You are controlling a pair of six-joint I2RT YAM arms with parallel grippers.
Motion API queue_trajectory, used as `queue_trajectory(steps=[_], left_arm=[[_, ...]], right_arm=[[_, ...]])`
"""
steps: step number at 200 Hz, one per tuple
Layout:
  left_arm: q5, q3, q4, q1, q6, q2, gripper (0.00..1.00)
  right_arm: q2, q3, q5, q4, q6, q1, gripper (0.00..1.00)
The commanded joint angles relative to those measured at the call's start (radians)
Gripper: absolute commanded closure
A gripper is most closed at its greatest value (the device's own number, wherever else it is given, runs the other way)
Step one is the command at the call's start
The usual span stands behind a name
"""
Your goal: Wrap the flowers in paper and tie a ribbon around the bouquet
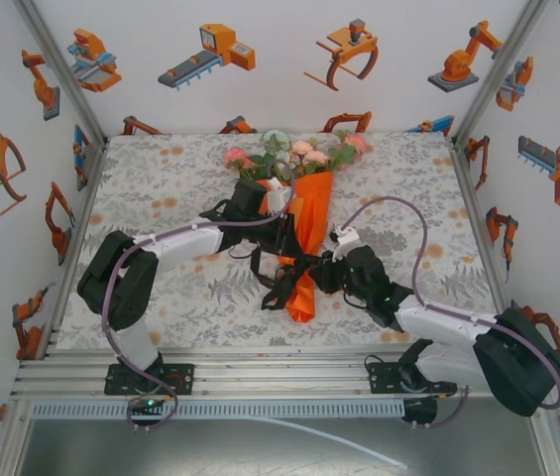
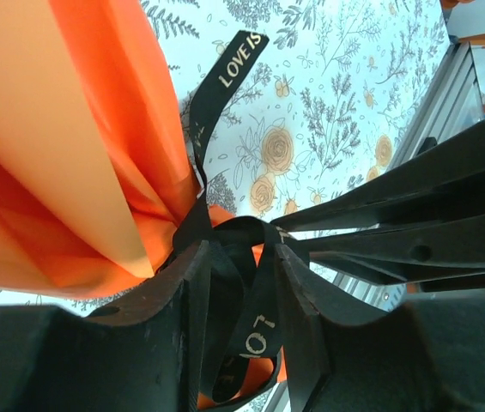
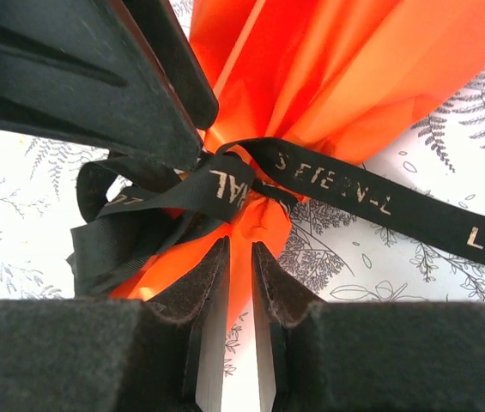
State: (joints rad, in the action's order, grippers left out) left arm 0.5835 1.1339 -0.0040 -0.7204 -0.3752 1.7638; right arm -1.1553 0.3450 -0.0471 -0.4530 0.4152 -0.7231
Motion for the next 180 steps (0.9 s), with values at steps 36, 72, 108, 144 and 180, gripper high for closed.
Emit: queue_trajectory(steps=[36,72,108,144,180], left_arm=[[-0.086,0.103,-0.131,-0.007,0.044,0.061,0.68],[-0.068,0.129,-0.147,-0.016,0.054,0.065,0.71],[-0.071,0.175,-0.220,-0.035,0.100,0.086,0.74],[-0.093,0.225,-0.295,-0.052,0.157,0.108,0.76],[-0.077,0.277,-0.378,-0.057,0.206,0.136,0.78]], right_arm=[[-0.018,0.032,-0.030,-0.086,-0.005,-0.001,0.80],[-0.012,0.019,-0.041,-0.108,-0.006,-0.001,0.77],[-0.057,0.048,0.042,-0.090,-0.006,-0.001,0.79],[-0.102,0.073,0.019,-0.104,-0.004,-0.001,0.87],[-0.094,0.066,0.015,-0.122,-0.001,-0.002,0.93]])
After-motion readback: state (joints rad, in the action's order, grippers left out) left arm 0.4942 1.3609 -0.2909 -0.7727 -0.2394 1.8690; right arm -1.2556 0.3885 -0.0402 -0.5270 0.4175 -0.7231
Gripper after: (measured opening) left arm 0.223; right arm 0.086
